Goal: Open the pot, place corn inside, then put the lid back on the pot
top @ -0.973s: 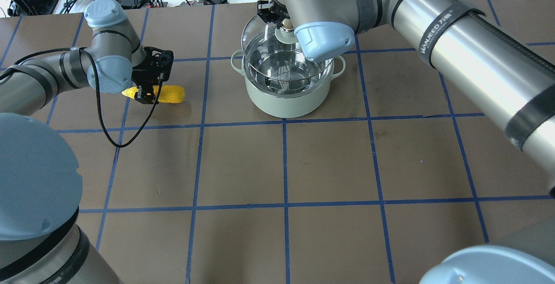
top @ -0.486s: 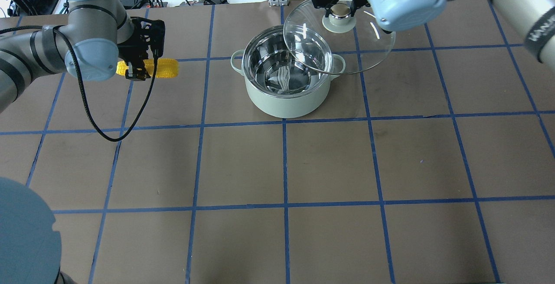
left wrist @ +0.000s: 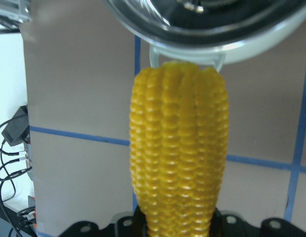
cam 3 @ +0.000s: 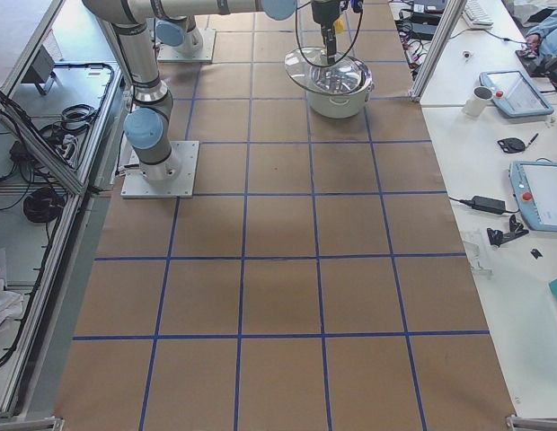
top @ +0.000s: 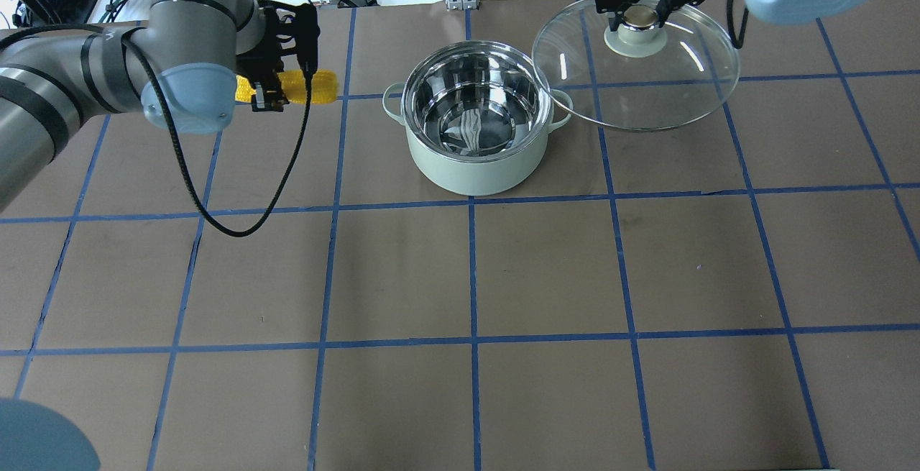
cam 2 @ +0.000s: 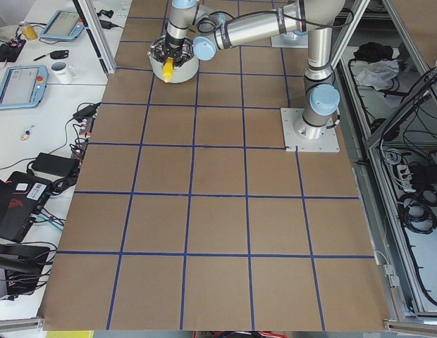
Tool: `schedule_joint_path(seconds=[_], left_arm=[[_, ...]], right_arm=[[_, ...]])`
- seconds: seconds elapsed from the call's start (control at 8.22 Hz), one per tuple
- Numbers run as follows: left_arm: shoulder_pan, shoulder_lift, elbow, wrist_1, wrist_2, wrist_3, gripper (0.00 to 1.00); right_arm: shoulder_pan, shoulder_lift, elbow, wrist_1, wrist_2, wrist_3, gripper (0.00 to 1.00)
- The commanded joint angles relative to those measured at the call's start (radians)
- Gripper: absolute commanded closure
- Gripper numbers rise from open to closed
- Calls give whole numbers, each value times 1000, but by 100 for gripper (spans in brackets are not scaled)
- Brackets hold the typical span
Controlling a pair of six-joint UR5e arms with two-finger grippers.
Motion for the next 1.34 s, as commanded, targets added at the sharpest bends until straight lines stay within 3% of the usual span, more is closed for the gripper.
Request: schedule_joint_path(seconds=[0.0,0.36,0.85,1.09,1.22], left_arm=[[-148,-15,0,112,-1,-235,100],[-200,-71,3,181,-94,-323,100],[-263,-177,113,194,-124,-302,100],[-263,-219,115,232,-122,-285,100],[-263,-220,117,234,-122,-282,84]], right_arm=[[-52,-90,89,86,1,-62,60],[-48,-95,125,90,4,-50,61],[-49,-90,131,67,5,-59,61],[-49,-89,131,66,7,-62,61],[-51,-87,131,66,9,-64,61]])
